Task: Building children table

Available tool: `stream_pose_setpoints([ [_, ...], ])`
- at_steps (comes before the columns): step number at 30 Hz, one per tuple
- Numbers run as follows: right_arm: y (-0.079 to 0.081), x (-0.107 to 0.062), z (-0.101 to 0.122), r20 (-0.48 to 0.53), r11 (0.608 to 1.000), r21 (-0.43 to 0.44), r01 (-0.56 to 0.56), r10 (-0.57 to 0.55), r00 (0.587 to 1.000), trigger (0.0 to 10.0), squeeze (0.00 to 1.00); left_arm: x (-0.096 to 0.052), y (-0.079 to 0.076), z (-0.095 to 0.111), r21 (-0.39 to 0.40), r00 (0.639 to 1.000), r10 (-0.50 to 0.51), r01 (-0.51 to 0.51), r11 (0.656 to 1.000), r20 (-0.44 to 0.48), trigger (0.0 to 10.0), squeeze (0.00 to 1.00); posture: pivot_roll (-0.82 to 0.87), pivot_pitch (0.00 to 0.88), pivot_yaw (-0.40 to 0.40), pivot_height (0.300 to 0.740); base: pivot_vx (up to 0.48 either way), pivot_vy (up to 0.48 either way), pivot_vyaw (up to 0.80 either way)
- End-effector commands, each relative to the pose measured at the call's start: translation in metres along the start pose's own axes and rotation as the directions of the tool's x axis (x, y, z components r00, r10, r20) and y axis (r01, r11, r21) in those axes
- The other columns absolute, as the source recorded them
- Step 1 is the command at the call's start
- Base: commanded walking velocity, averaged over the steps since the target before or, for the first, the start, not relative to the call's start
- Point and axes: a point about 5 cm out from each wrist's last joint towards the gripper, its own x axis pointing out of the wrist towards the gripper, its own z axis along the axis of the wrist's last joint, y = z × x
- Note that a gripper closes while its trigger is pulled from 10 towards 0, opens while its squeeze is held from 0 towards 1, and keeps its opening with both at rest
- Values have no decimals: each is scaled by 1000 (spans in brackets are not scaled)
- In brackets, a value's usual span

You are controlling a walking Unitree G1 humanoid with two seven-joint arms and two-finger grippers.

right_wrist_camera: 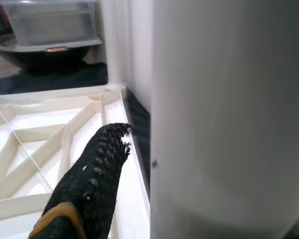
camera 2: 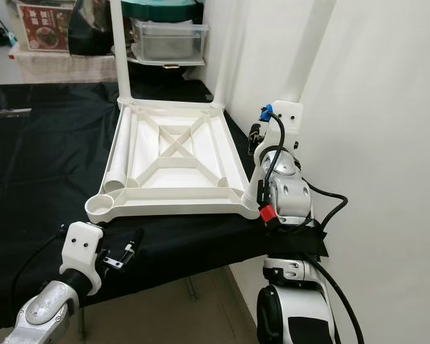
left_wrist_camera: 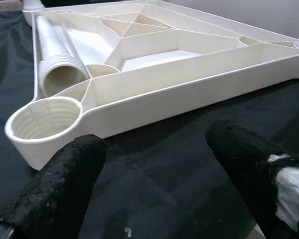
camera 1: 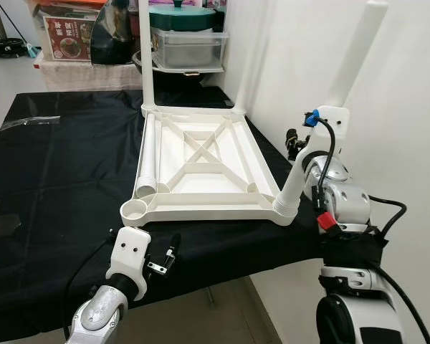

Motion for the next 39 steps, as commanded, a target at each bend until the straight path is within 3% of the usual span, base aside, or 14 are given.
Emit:
stream_pose_setpoints([
  [1,-3,0,14,68,991,30,-134,132,989,10000,0,-1,-2,-5,5,1000,-2,2,1000,-21,10000,0,29,0,-134,740,0,0,0],
  [2,-23,-6,23,122,953,-10,-304,303,945,10000,0,-3,0,-5,5,1000,4,-4,1000,-21,10000,0,23,0,-129,740,0,0,0],
  [3,-23,-6,23,122,953,-10,-304,303,945,10000,0,-3,0,-5,5,1000,4,-4,1000,-21,10000,0,23,0,-129,740,0,0,0],
  [5,-59,-15,29,109,875,-101,-473,482,869,10000,0,-4,2,-6,11,1000,4,-4,1000,-26,10000,0,16,0,-123,740,0,0,0],
  [9,-70,-15,27,78,872,-121,-474,485,871,10000,0,-4,2,-7,13,1000,0,0,1000,-28,10000,0,10,0,-116,740,0,0,0],
  [10,-85,-7,18,6,887,-85,-454,456,890,8039,0,-1,1,-5,18,1000,-8,9,1000,-25,10000,0,20,0,-118,740,0,0,0],
  [11,-85,-6,16,-16,883,-67,-465,465,885,4745,0,0,2,-4,19,1000,-8,9,1000,-21,10000,0,23,0,-118,740,0,0,0],
  [16,-82,-3,13,-40,872,-58,-486,485,874,3961,0,0,4,-3,22,1000,-6,6,1000,-19,10000,0,27,0,-120,740,0,0,0],
  [17,-82,-1,11,-58,876,-54,-479,476,878,0,0,-1,4,-3,23,1000,-4,5,1000,-21,10000,0,28,0,-122,740,0,0,0],
  [25,-90,6,-1,-127,917,-25,-397,391,912,0,0,-2,4,-4,27,1000,-3,3,1000,-21,10000,0,29,0,-121,740,0,0,0],
  [29,-90,11,-5,-115,979,-64,-195,187,976,0,0,-2,4,-4,29,1000,-5,5,1000,-21,10000,0,20,0,-119,740,0,0,0],
  [32,-81,9,-15,-99,998,-68,-2,-5,995,0,0,-1,4,-4,29,1000,-5,6,1000,-22,10000,0,17,0,-117,740,0,0,0],
  [34,-56,4,-40,-139,995,-38,96,-100,985,0,0,0,2,-4,27,1000,-9,9,1000,-21,10000,0,23,0,-117,740,0,0,0],
  [39,-20,-6,-64,-176,991,-49,122,-129,976,0,0,0,0,-3,26,1000,-13,14,1000,-20,10000,0,22,0,-115,740,0,0,0],
])
